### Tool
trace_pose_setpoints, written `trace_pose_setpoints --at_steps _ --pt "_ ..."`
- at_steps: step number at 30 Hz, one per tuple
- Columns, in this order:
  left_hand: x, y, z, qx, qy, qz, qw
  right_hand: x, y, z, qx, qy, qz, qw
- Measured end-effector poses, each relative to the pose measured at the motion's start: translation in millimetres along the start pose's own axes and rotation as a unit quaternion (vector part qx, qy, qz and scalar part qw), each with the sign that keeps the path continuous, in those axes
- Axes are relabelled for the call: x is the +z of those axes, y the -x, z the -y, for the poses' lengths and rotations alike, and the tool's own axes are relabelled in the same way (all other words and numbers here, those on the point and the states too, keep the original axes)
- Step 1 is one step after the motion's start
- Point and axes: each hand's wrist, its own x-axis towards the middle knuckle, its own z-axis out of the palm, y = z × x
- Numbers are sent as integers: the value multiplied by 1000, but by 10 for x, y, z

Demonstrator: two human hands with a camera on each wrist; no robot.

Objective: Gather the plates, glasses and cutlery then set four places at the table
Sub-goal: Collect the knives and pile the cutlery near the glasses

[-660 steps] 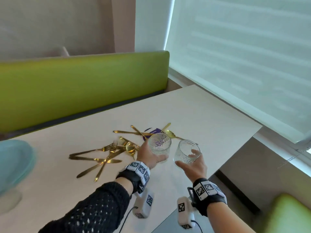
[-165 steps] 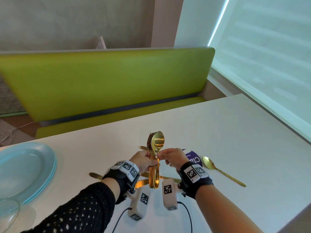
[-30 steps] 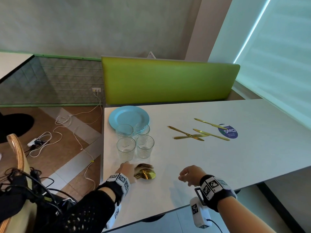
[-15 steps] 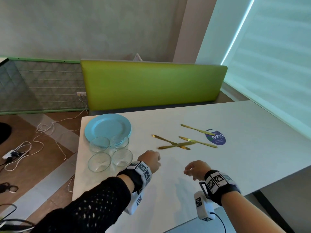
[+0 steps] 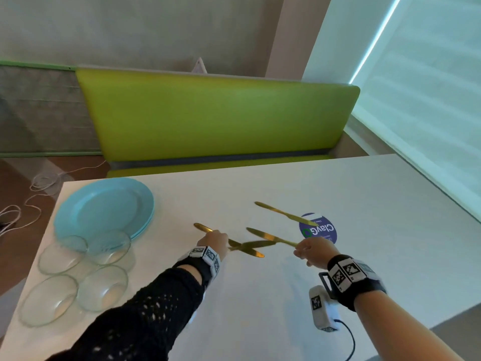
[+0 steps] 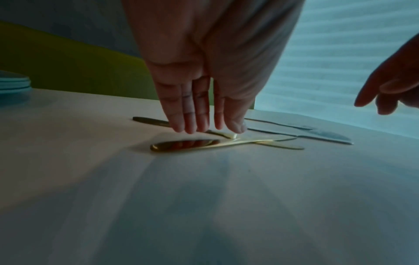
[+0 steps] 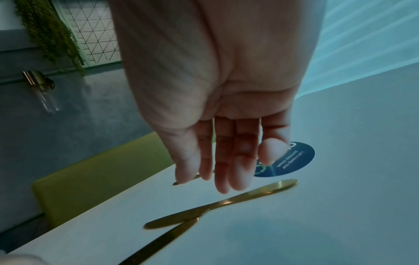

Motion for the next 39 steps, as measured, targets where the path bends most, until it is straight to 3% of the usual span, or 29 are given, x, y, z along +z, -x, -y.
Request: trace_pose_setpoints --at_steps 12,18,23,28,39 --pt "68 -182 -39 71 -64 3 995 173 -449 -66 2 -93 24 995" --pt "100 -122 74 107 0 -9 994 227 -460 26 2 -105 23 994" --pt "-6 -67 222 76 132 -44 987 294 -446 148 -3 -95 24 995" --pt "-308 -65 284 -25 289 -154 945 364 -411 453 -28 -36 26 999" --pt "-541 -37 509 -110 505 -138 845 841 -540 1310 -104 67 -19 992"
